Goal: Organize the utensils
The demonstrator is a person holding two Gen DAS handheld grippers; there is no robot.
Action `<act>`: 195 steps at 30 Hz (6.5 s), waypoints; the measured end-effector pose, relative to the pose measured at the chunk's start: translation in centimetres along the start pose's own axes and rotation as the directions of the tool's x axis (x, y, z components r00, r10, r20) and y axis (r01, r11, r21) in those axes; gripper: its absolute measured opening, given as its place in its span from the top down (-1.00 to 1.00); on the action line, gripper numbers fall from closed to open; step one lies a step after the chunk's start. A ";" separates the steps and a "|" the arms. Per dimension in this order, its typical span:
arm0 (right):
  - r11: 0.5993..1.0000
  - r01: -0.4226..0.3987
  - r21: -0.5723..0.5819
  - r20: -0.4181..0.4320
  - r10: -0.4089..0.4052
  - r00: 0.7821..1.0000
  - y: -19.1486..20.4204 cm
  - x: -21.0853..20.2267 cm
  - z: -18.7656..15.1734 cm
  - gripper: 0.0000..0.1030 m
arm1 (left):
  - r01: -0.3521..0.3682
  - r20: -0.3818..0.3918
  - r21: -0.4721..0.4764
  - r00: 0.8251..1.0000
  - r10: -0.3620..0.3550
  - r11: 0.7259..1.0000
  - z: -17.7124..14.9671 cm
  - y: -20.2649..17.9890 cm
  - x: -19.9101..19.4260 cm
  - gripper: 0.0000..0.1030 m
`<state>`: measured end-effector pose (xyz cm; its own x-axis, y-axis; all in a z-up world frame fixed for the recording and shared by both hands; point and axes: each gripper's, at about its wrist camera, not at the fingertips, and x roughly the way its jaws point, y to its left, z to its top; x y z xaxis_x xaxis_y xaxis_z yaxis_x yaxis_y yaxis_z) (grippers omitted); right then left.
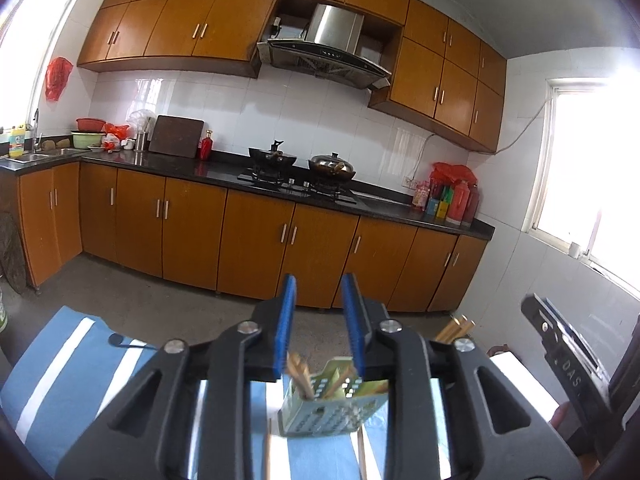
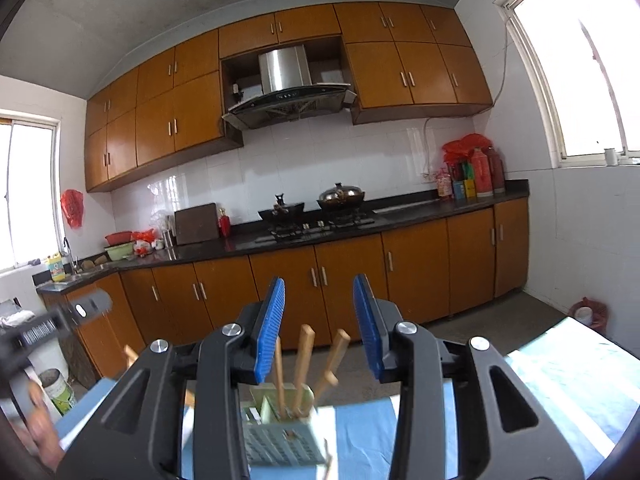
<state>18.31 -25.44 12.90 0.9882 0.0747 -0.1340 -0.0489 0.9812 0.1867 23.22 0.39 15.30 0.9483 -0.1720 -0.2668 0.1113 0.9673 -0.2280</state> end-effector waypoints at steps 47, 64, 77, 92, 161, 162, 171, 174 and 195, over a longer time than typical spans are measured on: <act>0.967 0.256 -0.001 -0.666 -0.192 0.721 -7.0 1.6 -21.2 0.86 | 0.012 -0.573 0.141 0.817 0.072 0.990 -23.6 3.8 1.1 0.25; 0.989 0.145 -0.016 -0.668 -0.119 0.735 -6.5 1.9 -21.5 0.86 | -0.147 -0.564 0.185 0.794 0.227 0.972 -24.6 6.3 3.9 0.85; 0.995 0.073 -0.064 -0.664 -0.097 0.741 -4.9 2.4 -21.9 0.85 | -0.177 -0.545 0.188 0.799 0.253 0.966 -23.6 9.3 4.5 0.75; 0.992 0.076 -0.099 -0.663 -0.123 0.738 -4.4 2.5 -22.1 0.84 | -0.166 -0.548 0.193 0.799 0.247 0.967 -23.8 9.1 4.8 0.48; 1.000 0.004 0.020 -0.253 0.001 0.968 -4.5 -2.9 -7.5 0.86 | -0.052 -0.163 0.100 0.984 0.068 0.994 -8.8 5.0 -5.3 0.85; 1.000 -0.003 0.018 -0.246 0.007 0.969 -4.3 -3.0 -7.1 0.86 | -0.043 -0.158 0.099 0.986 0.058 0.994 -8.4 4.8 -5.4 0.85; 0.996 -0.089 0.018 -0.147 0.091 0.985 -2.0 -3.5 -2.7 0.86 | 0.031 -0.090 0.094 0.996 -0.022 0.995 -4.6 2.0 -5.6 0.85; 0.993 -0.114 0.020 -0.089 0.116 0.989 -0.9 -3.5 -0.9 0.86 | 0.052 -0.043 0.080 0.998 -0.049 0.995 -2.8 0.5 -5.3 0.85; 0.988 -0.157 -0.001 -0.017 0.157 0.987 1.9 3.3 0.9 0.86 | -0.049 0.182 -0.006 0.982 0.049 0.999 2.7 -3.0 2.2 0.85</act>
<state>21.63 -23.49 13.70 0.9656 0.2308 -0.1200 -0.2035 0.9575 0.2044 25.72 -2.41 17.90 0.9909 -0.0874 -0.1027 0.0630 0.9734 -0.2201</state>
